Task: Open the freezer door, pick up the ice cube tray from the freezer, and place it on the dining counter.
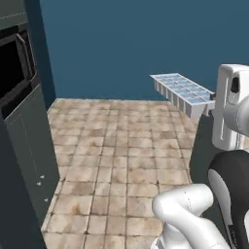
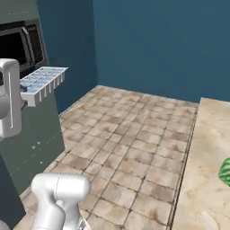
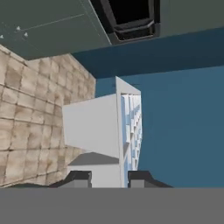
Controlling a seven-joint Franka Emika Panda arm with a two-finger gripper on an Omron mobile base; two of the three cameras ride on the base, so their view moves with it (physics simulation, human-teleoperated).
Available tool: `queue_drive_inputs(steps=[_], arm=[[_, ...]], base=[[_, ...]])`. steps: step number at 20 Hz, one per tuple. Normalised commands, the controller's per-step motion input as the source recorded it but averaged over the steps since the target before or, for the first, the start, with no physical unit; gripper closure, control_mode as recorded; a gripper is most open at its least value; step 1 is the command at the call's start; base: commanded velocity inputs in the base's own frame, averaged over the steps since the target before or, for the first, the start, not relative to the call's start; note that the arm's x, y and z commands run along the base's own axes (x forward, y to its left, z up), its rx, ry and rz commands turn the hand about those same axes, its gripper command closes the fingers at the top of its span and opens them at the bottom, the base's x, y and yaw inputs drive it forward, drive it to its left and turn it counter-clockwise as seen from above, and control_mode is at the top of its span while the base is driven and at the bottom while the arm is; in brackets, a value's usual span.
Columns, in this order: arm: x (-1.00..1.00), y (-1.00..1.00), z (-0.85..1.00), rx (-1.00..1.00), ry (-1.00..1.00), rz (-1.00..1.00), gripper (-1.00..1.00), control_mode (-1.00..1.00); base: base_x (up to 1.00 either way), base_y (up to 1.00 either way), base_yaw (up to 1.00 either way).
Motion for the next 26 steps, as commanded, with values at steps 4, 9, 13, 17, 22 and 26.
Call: queue_drive_inputs(steps=[4,9,13,17,22,26], arm=[[0.0,0.0,0.0,0.0,0.0,0.0,1.0,1.0],[0.0,0.0,0.0,0.0,0.0,0.0,1.0,1.0],[0.0,0.0,0.0,0.0,0.0,0.0,1.0,1.0],[0.0,0.0,0.0,0.0,0.0,0.0,1.0,1.0],[0.0,0.0,0.0,0.0,0.0,0.0,1.0,1.0],[0.0,0.0,0.0,0.0,0.0,0.0,1.0,1.0]], base=[[0.0,0.24,-0.95],[0.13,0.43,-0.88],[0.39,0.63,-0.8],[0.52,0.76,-0.75],[0.58,0.94,-0.67],[0.56,1.0,-0.63]])
